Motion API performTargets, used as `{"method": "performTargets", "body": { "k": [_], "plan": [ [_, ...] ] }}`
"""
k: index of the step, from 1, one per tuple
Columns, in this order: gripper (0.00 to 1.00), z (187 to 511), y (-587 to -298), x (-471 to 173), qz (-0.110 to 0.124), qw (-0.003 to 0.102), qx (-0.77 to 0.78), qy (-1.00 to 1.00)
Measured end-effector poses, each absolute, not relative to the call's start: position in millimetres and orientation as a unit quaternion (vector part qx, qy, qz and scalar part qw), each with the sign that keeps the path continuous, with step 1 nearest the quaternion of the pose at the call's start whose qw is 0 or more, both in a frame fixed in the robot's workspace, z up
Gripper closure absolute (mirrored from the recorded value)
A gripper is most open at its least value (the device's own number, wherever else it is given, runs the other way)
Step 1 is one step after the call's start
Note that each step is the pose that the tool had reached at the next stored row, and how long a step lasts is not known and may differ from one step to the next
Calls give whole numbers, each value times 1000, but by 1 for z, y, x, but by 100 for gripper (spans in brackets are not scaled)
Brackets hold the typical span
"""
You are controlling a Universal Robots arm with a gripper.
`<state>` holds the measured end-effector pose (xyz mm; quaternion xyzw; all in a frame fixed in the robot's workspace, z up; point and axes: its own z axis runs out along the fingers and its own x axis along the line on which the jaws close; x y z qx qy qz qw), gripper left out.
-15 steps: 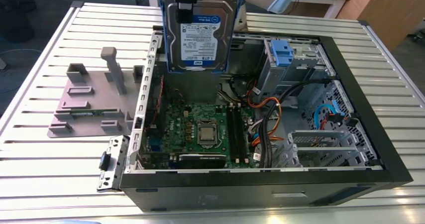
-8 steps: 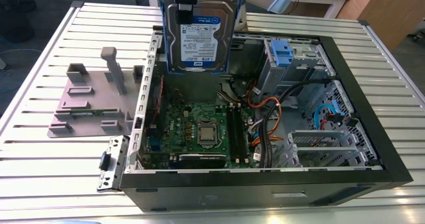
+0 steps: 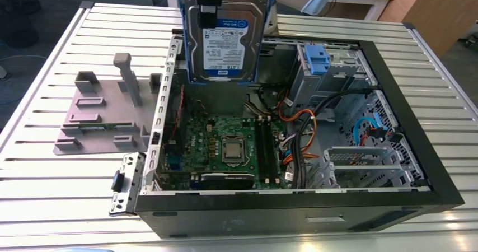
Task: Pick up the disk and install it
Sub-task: 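Insert the disk into the insertion slot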
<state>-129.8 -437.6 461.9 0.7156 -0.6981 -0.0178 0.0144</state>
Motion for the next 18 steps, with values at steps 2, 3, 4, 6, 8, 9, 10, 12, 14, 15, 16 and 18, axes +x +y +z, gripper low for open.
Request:
{"method": "performTargets", "body": {
  "k": [2, 3, 4, 6, 8, 9, 10, 12, 14, 15, 16, 18],
  "plan": [
    [63, 462, -438, -130, -18, 14, 716, -698],
    [63, 462, -438, -130, -18, 14, 716, -698],
    [63, 462, -439, -130, -18, 14, 716, -698],
    [63, 462, -439, -130, -18, 14, 716, -698],
    [63, 462, -440, -130, -18, 14, 716, -698],
    [63, 462, -440, -130, -18, 14, 716, -698],
    [63, 462, -440, -130, -18, 15, 716, -698],
    [63, 462, -441, -130, -18, 14, 716, -698],
    [63, 462, -441, -130, -18, 15, 716, -698],
    [63, 462, -441, -130, -18, 15, 716, -698],
    [63, 462, -442, -130, -18, 15, 716, -698],
    [63, 462, -442, -130, -18, 15, 716, -698]
  ]
}}
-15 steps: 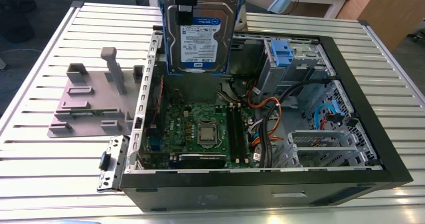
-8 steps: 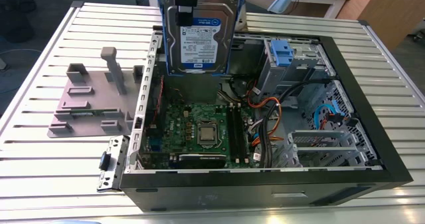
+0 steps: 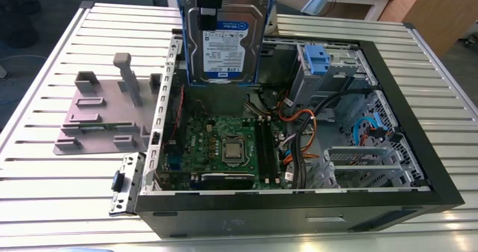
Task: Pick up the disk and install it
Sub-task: 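Insert the disk into the insertion slot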
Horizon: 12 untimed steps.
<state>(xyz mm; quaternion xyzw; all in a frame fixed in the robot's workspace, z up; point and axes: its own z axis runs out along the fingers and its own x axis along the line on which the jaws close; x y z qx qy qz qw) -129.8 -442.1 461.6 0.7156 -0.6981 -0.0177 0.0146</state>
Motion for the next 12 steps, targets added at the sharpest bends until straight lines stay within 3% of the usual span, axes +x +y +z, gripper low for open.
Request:
{"method": "performTargets", "body": {
  "k": [12],
  "plan": [
    [63, 461, -445, -130, -18, 15, 716, -698]
  ]
}}
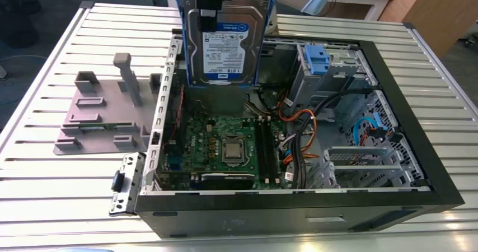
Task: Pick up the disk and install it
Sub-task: 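Insert the disk into the insertion slot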
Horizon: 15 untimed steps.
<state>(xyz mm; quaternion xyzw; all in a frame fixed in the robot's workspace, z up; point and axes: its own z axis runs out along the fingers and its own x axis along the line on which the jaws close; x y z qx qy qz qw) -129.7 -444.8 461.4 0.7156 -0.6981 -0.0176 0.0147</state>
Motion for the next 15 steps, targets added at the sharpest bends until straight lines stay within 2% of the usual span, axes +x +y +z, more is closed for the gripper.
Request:
{"method": "performTargets", "body": {
  "k": [15],
  "plan": [
    [63, 461, -449, -130, -17, 15, 716, -698]
  ]
}}
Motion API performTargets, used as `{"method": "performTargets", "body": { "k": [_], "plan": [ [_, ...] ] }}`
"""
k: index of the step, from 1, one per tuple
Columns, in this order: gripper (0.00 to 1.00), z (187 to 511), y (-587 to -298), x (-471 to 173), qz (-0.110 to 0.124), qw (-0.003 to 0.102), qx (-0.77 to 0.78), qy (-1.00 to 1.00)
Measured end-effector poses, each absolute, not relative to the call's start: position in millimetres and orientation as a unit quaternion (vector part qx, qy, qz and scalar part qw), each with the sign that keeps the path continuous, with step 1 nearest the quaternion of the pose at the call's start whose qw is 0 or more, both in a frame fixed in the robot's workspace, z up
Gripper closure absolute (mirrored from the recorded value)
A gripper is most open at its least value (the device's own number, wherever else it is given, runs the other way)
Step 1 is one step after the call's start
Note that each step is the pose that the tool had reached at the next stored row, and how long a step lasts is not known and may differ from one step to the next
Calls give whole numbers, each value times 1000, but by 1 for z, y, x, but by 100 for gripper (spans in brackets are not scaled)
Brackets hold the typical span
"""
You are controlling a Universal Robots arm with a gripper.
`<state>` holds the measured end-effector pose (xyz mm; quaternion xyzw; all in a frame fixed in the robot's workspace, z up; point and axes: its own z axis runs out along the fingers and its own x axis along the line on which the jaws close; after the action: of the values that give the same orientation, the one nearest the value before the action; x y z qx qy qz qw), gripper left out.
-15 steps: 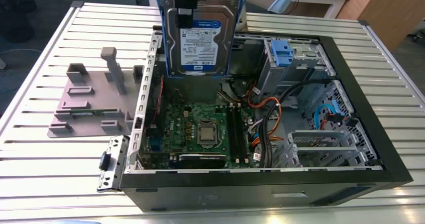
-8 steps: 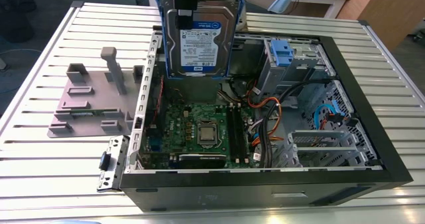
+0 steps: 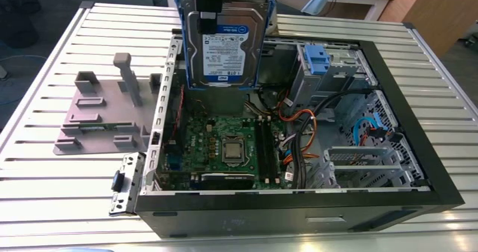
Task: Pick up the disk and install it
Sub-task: 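Insert the disk into the insertion slot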
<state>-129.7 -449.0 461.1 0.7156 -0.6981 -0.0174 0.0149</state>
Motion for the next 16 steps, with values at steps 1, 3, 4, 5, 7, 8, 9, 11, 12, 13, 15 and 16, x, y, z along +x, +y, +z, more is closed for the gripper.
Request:
{"method": "performTargets", "body": {
  "k": [1, 3, 4, 5, 7, 8, 9, 11, 12, 13, 15, 16],
  "plan": [
    [63, 461, -449, -130, -17, 15, 716, -698],
    [63, 461, -450, -130, -17, 15, 716, -698],
    [63, 461, -450, -130, -17, 15, 716, -698],
    [63, 461, -450, -130, -17, 15, 716, -698],
    [63, 461, -451, -130, -17, 15, 716, -698],
    [63, 461, -451, -130, -17, 15, 716, -698],
    [63, 461, -451, -130, -17, 15, 716, -698],
    [63, 461, -452, -130, -17, 15, 716, -698],
    [63, 461, -453, -130, -17, 15, 716, -698],
    [63, 461, -453, -130, -17, 15, 716, -698],
    [63, 461, -454, -130, -17, 15, 716, -698],
    [63, 461, -454, -130, -17, 15, 716, -698]
  ]
}}
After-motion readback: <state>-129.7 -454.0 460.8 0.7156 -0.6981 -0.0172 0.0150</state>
